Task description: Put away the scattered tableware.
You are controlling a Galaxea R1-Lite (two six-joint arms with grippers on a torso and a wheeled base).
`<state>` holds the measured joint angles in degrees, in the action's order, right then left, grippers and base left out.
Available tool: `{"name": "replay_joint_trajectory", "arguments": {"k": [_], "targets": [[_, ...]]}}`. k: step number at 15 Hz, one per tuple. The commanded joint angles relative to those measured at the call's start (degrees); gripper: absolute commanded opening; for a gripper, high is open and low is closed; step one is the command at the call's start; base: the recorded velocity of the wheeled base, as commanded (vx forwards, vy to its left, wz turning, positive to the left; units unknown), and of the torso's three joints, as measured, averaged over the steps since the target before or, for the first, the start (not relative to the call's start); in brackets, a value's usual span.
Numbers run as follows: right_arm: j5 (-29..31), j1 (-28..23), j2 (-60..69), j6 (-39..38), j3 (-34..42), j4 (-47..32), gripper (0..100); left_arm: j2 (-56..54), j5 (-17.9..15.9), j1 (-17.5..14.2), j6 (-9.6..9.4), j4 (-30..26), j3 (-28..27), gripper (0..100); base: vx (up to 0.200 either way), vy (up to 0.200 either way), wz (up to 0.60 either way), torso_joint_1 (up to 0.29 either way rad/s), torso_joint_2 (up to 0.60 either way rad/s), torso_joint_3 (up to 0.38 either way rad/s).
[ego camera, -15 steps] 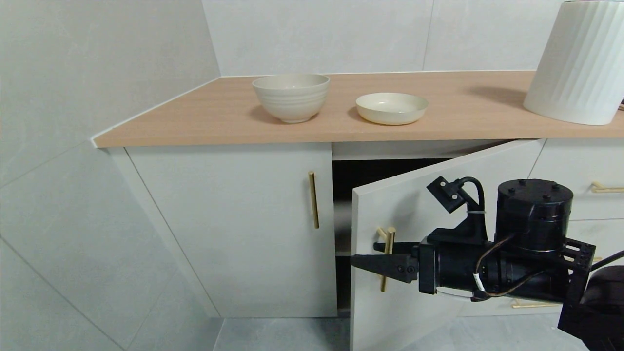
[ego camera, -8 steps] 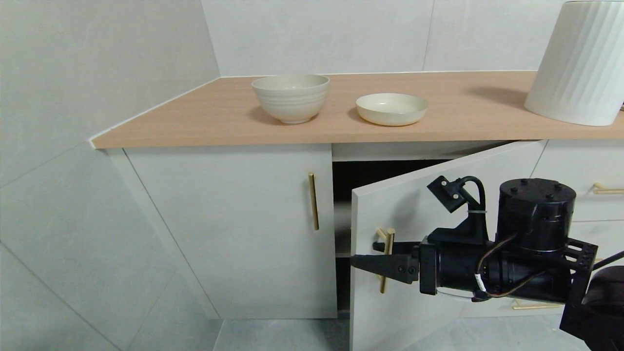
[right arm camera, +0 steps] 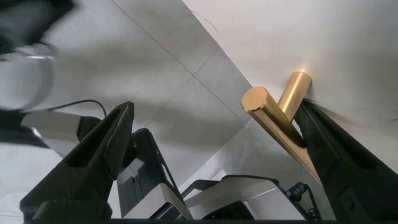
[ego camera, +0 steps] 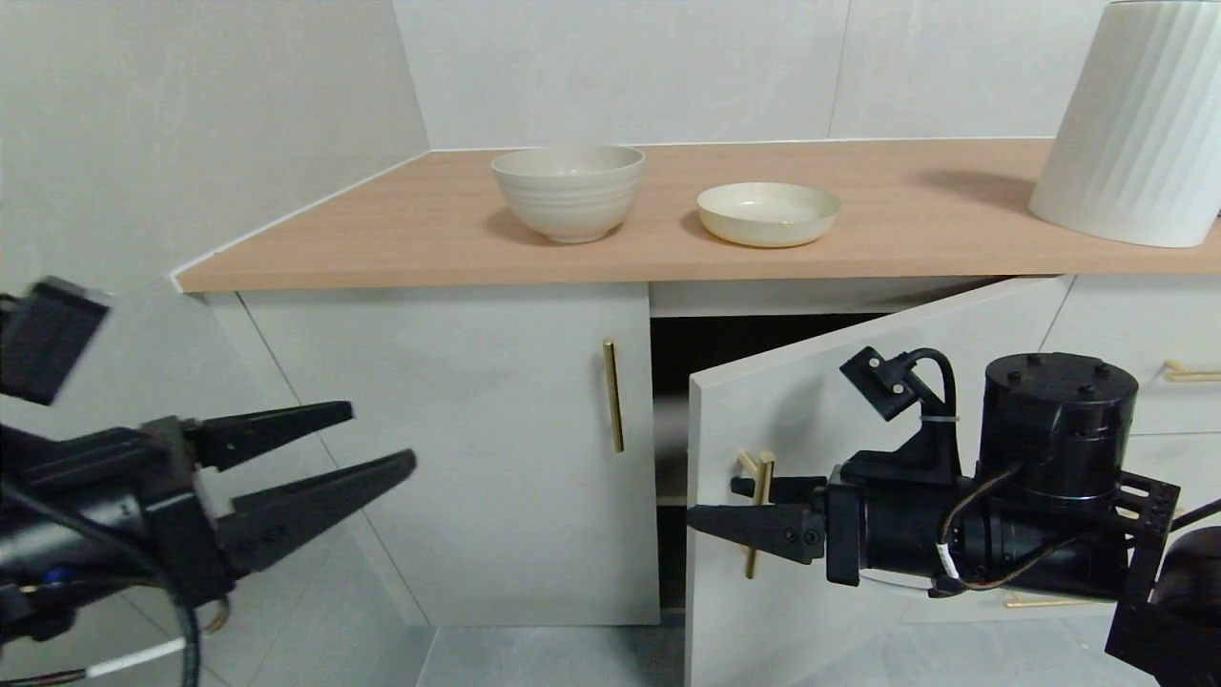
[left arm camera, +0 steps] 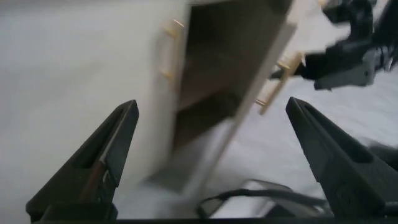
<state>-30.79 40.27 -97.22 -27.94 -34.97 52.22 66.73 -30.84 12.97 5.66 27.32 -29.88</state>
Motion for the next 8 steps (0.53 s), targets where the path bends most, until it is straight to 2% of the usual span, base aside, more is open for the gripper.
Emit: {"name": "replay_joint_trajectory", "arguments": {"k": [1, 3, 6, 7, 8], "targets": [[0.1, 0.0, 0.5, 0.0, 0.3, 0.0, 100, 16.9, -0.4, 7.1, 1.46, 11.1, 7.2, 100, 0.0, 0.0, 0.0, 0.0, 0.0, 0.0], [0.1, 0.3, 0.3, 0.0, 0.3, 0.0, 100, 23.5, -0.3, 10.1, 2.87, 20.2, 10.2, 100, 0.0, 0.0, 0.0, 0.0, 0.0, 0.0], [0.1, 0.4, -0.3, 0.0, 0.3, 0.0, 100, 29.3, 0.0, 14.4, 9.11, 29.5, 11.7, 100, 0.0, 0.0, 0.0, 0.0, 0.0, 0.0], [0.1, 0.4, -0.3, 0.1, 0.4, 0.0, 100, 30.2, 0.3, 15.0, 10.25, 30.9, 11.7, 0, 0.0, 0.0, 0.0, 0.0, 0.0, 0.0], [0.1, 0.4, -0.3, 0.0, 0.4, 0.0, 100, 31.2, 0.6, 15.1, 10.52, 31.5, 11.2, 0, 0.0, 0.0, 0.0, 0.0, 0.0, 0.0]]}}
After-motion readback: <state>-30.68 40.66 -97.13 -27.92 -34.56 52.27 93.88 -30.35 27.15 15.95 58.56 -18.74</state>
